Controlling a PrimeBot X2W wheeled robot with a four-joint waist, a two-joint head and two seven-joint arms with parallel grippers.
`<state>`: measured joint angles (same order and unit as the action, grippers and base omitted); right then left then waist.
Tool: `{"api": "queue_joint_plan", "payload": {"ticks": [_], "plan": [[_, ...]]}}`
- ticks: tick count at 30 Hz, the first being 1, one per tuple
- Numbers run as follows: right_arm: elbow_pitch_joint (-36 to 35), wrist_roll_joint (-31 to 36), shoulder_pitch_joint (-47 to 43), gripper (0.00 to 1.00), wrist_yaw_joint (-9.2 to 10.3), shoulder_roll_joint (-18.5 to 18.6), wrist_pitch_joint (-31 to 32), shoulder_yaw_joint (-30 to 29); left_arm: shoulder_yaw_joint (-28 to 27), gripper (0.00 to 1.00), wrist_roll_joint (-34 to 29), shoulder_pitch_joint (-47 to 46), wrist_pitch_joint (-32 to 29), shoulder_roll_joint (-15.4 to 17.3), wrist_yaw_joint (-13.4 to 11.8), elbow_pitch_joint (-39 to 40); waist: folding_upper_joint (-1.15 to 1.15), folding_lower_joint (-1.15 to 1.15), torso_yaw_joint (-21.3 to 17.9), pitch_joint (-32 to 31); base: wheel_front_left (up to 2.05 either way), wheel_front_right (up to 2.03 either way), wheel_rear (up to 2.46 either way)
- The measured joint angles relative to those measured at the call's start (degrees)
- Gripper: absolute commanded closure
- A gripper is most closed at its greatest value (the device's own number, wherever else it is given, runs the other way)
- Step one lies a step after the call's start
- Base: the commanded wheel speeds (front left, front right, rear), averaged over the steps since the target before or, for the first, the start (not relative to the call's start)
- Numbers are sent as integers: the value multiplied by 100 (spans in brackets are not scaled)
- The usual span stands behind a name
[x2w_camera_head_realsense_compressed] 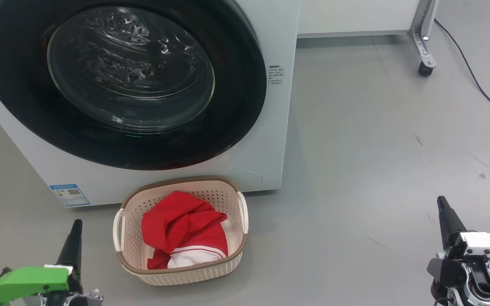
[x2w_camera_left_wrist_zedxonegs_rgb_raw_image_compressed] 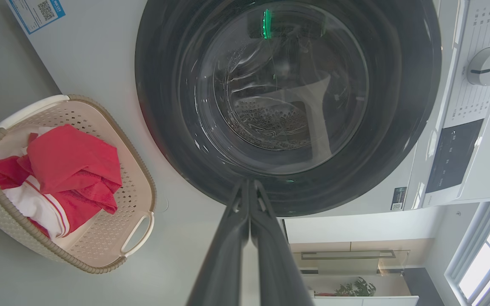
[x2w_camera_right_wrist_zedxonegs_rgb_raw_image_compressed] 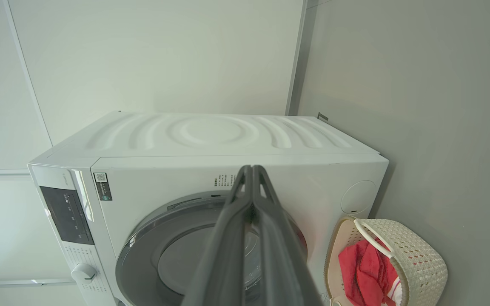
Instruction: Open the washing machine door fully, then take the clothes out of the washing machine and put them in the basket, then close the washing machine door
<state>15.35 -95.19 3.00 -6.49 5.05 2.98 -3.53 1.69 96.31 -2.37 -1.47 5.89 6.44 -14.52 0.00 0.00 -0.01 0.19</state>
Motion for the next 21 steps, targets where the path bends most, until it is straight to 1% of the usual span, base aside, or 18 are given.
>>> {"api": "queue_joint_plan", "payload": {"ticks": [21], "plan": [[36, 0, 5, 100, -11, -3, 1, -10, -13, 100, 0, -7, -5, 0, 42, -58, 0, 0, 0, -2, 0, 0, 0]]}}
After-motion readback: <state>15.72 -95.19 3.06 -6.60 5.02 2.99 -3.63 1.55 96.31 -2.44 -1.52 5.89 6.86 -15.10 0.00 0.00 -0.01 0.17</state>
